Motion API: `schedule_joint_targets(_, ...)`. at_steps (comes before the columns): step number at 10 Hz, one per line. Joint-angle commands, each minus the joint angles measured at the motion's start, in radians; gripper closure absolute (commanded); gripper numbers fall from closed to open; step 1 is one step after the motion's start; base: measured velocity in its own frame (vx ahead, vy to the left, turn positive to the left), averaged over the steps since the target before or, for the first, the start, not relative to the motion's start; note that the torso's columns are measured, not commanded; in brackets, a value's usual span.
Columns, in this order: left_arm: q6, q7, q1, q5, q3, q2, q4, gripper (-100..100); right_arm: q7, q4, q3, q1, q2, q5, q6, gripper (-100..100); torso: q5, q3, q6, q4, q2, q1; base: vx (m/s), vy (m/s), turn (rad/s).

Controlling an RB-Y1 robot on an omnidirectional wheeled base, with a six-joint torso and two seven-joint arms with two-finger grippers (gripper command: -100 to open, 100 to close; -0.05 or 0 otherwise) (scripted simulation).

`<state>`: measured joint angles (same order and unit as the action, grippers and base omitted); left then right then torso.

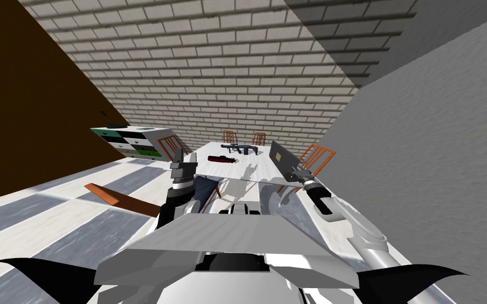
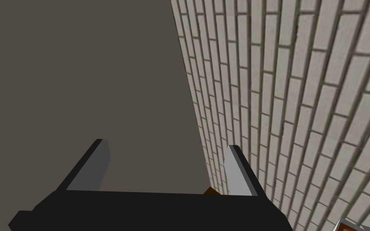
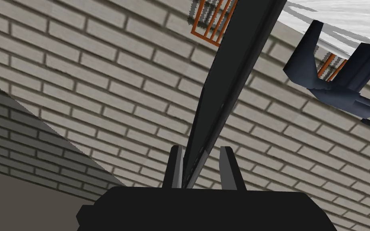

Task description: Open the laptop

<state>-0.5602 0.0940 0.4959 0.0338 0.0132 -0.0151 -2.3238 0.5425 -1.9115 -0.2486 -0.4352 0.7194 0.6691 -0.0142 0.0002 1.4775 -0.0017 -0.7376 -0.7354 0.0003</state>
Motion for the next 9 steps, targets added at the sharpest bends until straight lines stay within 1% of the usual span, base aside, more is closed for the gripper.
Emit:
schedule_joint_targets(1, 0.0, 0.0, 0.0, 0.0, 0.0, 0.0, 0.0, 0, -0.02, 0.009, 0.0, 0.008, 0.003, -0.02, -0.002, 100, 0.0, 0.0, 0.0, 0.0, 0.0, -0.001, -0.005, -0.039, 0.005)
schedule_joint_targets(2, 0.0, 0.0, 0.0, 0.0, 0.0, 0.0, 0.0, 0, -0.05, 0.042, 0.006, 0.034, -0.023, -0.051, -0.016, 100, 0.0, 0.0, 0.001, 0.001, 0.0, 0.001, -0.02, -0.069, 0.02)
schedule_joint_targets(6, 0.0, 0.0, 0.0, 0.0, 0.0, 0.0, 0.0, 0, -0.099, 0.108, 0.018, 0.084, -0.075, -0.107, -0.045, 100, -0.008, 0.001, 0.005, 0.006, 0.004, -0.009, -0.041, -0.078, 0.033)
schedule_joint_targets(9, 0.0, 0.0, 0.0, 0.0, 0.0, 0.0, 0.0, 0, -0.136, 0.158, 0.027, 0.121, -0.114, -0.15, -0.066, 100, -0.009, 0.002, 0.007, 0.006, 0.004, -0.016, -0.033, -0.079, 0.015)
